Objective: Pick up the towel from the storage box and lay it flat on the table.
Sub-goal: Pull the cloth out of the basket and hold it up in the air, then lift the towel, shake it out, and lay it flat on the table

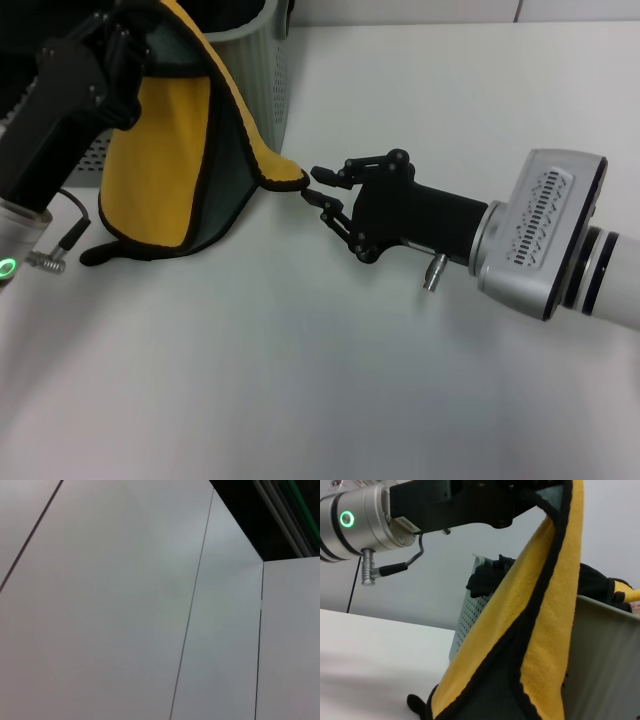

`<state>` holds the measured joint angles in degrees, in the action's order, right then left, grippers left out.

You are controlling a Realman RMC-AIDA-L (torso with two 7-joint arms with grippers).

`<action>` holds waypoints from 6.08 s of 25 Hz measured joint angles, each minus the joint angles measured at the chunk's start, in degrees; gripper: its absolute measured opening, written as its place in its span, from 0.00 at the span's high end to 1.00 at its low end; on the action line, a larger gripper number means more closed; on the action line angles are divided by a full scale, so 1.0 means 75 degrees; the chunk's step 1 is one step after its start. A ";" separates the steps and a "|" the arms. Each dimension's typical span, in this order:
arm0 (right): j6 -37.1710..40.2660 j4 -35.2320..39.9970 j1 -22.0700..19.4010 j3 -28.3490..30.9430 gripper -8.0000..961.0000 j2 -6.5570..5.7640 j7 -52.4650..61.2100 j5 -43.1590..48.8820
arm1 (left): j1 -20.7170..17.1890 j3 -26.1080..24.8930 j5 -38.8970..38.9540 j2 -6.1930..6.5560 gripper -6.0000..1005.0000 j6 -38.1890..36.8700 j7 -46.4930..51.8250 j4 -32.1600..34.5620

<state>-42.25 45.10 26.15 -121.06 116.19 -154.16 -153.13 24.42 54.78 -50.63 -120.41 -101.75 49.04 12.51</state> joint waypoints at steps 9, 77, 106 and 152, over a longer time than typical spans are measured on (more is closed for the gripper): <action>0.0033 -0.0115 0.0140 0.0021 0.70 0.0000 0.0038 -0.0019 | -0.0047 0.0247 -0.0005 -0.0010 0.96 -0.0059 0.0003 -0.0004; -0.1040 0.1290 -0.1536 0.0309 0.55 -0.0113 -0.1163 0.1599 | -0.0545 0.0025 -0.1826 0.0076 0.96 0.1203 0.0686 0.1947; 0.0196 0.0876 -0.1261 0.0370 0.58 -0.0055 -0.1871 0.0743 | -0.0361 0.0292 -0.1604 0.0071 0.96 0.1233 0.0511 0.1953; -0.2421 0.3486 -0.1652 0.4562 0.97 -0.0345 0.5116 0.4091 | -0.1689 0.0343 -0.4781 0.0250 0.96 0.0097 0.3005 0.5733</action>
<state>-60.40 71.25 13.76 -86.84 113.60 -115.79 -122.44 11.75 57.35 -86.48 -118.54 -101.02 71.57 55.51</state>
